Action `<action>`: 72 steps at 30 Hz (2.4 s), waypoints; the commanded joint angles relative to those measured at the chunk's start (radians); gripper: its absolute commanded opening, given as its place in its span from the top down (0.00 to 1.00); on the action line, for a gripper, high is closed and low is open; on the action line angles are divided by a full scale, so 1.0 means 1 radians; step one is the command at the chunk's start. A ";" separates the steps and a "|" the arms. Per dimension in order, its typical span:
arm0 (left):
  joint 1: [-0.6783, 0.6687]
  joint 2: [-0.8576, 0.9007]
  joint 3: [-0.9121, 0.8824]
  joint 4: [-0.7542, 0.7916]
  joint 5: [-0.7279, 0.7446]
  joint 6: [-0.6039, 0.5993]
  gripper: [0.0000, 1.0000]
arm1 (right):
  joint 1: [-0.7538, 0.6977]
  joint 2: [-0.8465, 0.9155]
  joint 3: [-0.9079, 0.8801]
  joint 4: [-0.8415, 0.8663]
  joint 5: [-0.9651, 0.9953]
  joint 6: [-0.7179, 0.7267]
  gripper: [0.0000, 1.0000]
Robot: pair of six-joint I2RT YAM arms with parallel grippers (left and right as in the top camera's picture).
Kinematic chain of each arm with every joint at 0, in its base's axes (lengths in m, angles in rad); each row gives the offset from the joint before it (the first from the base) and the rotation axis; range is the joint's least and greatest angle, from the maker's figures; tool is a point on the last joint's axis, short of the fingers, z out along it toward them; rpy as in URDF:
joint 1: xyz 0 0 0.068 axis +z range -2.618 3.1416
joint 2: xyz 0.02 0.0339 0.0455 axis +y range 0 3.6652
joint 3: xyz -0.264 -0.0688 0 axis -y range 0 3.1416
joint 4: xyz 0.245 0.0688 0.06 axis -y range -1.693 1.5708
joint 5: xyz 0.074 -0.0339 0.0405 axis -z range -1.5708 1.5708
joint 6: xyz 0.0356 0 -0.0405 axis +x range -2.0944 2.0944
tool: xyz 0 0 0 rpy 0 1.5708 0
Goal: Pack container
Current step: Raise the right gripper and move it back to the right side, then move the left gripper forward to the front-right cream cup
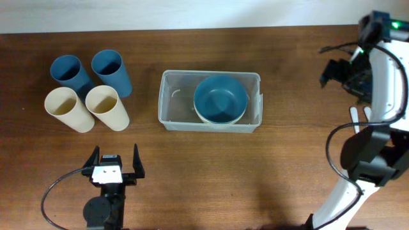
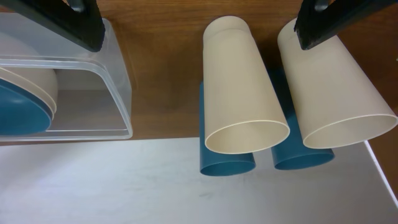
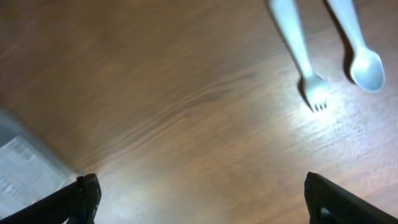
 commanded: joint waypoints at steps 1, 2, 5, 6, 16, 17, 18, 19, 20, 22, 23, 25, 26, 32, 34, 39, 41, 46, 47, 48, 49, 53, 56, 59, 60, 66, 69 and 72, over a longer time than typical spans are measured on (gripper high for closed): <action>0.003 -0.006 -0.002 -0.006 0.005 0.008 0.00 | -0.071 -0.013 -0.064 0.033 0.012 0.059 0.01; 0.003 -0.006 -0.002 -0.006 0.005 0.008 0.00 | -0.091 -0.012 -0.079 0.040 0.013 0.079 0.01; 0.003 -0.006 -0.002 -0.006 0.005 0.008 0.00 | -0.136 -0.012 -0.108 0.045 0.012 0.134 0.01; 0.003 -0.006 -0.002 -0.006 0.005 0.008 0.00 | -0.149 -0.012 -0.113 0.045 0.012 0.134 0.01; 0.003 -0.006 -0.002 -0.006 0.005 0.008 0.00 | -0.194 -0.013 -0.116 0.041 0.012 0.133 0.01; 0.003 -0.006 -0.002 -0.006 0.005 0.008 0.00 | -0.194 -0.013 -0.116 0.041 0.012 0.133 0.01; 0.003 -0.006 -0.002 -0.006 0.005 0.008 0.00 | -0.194 -0.013 -0.116 0.041 0.012 0.133 0.01; 0.003 -0.006 -0.002 -0.006 0.005 0.008 0.00 | -0.194 -0.012 -0.116 0.041 0.012 0.133 0.01; 0.003 -0.006 -0.002 -0.006 0.005 0.008 0.00 | -0.194 -0.013 -0.116 0.041 0.013 0.133 0.01; 0.003 -0.006 -0.002 -0.006 0.005 0.008 0.00 | -0.194 -0.013 -0.116 0.042 0.012 0.133 0.01; 0.003 -0.006 -0.002 -0.006 0.005 0.008 0.00 | -0.194 -0.012 -0.116 0.042 0.012 0.133 0.01; 0.003 -0.006 -0.002 -0.005 0.005 0.008 0.00 | -0.194 -0.013 -0.116 0.042 0.013 0.133 0.01; 0.003 -0.006 -0.002 -0.006 0.005 0.008 0.00 | -0.194 -0.013 -0.116 0.042 0.013 0.133 0.01; 0.003 -0.006 -0.001 0.031 0.129 0.008 0.00 | -0.194 -0.013 -0.116 0.042 0.013 0.133 0.01; 0.003 -0.006 0.011 0.090 0.302 0.023 0.00 | -0.194 -0.012 -0.116 0.042 0.012 0.133 0.01; 0.003 0.011 0.168 0.044 0.452 0.054 0.00 | -0.194 -0.012 -0.116 0.042 0.013 0.133 0.01; 0.003 0.046 0.276 -0.015 0.444 0.063 0.00 | -0.194 -0.013 -0.116 0.042 0.012 0.133 0.01; 0.003 0.299 0.748 -0.393 0.354 0.103 0.00 | -0.194 -0.013 -0.116 0.042 0.012 0.133 0.01; 0.002 0.347 0.829 -0.473 0.364 0.103 0.00 | -0.194 -0.013 -0.116 0.042 0.013 0.133 0.01; 0.002 0.388 0.898 -0.539 0.362 0.103 0.00 | -0.194 -0.013 -0.116 0.042 0.013 0.133 0.01; 0.002 0.421 0.956 -0.590 0.362 0.102 0.00 | -0.194 -0.013 -0.116 0.042 0.013 0.133 0.01; 0.002 0.499 1.084 -0.624 0.415 0.115 0.00 | -0.194 -0.013 -0.116 0.042 0.013 0.133 0.01; 0.002 0.573 1.167 -0.657 0.378 0.121 0.00 | -0.194 -0.013 -0.116 0.042 0.012 0.133 0.01; 0.002 0.719 1.283 -0.763 0.263 0.056 0.00 | -0.194 -0.012 -0.116 0.042 0.013 0.133 0.01; 0.002 0.784 1.332 -0.822 0.260 0.056 0.00 | -0.194 -0.013 -0.115 0.042 0.013 0.133 0.01; 0.002 1.132 1.547 -1.093 0.351 0.056 0.00 | -0.194 -0.013 -0.116 0.042 0.013 0.133 0.01; 0.002 1.238 1.571 -1.086 0.394 0.056 0.00 | -0.194 -0.013 -0.116 0.042 0.013 0.133 0.01; 0.002 1.352 1.630 -1.145 0.325 -0.005 0.00 | -0.194 -0.013 -0.116 0.042 0.013 0.133 0.01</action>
